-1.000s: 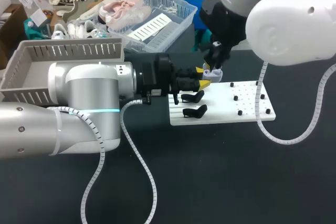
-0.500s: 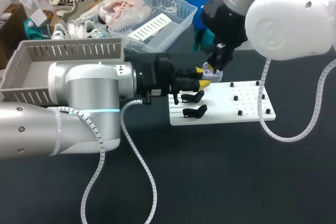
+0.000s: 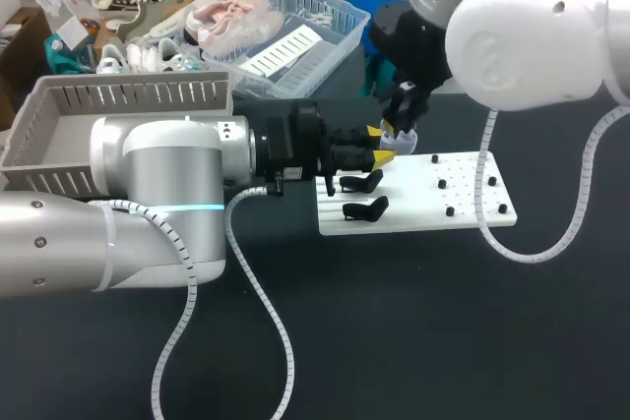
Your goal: Pick up each earbud case from the left stands, insert the matching earbuds, close the lid, and place the case in the box.
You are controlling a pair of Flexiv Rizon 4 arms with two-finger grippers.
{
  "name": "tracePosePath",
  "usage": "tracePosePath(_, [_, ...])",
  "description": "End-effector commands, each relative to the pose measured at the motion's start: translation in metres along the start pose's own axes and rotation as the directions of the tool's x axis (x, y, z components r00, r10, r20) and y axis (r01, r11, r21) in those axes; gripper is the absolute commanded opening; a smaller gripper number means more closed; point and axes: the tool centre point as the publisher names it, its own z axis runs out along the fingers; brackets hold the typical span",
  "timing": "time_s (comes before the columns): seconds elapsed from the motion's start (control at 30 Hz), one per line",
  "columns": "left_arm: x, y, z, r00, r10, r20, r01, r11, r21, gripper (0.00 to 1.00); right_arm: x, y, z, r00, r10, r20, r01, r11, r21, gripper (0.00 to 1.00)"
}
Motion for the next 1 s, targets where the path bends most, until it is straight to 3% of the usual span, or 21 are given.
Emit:
tracePosePath(0.03, [0.0003, -0.0004, 0.0005, 1.0, 0.001, 0.002, -0.001, 1.0, -0.004, 0.0, -0.0042, -0.0005, 0.0023, 1.0, -0.002, -0.007, 0.002, 1.0, -0.004, 0.0])
tracePosePath(1.0, [0.0003, -0.0004, 0.0005, 1.0, 0.001, 0.002, -0.001, 1.0, -0.004, 0.0, -0.0048, -0.0027, 0.0056, 1.0, -0.021, -0.014, 0.021, 1.0, 0.008, 0.0])
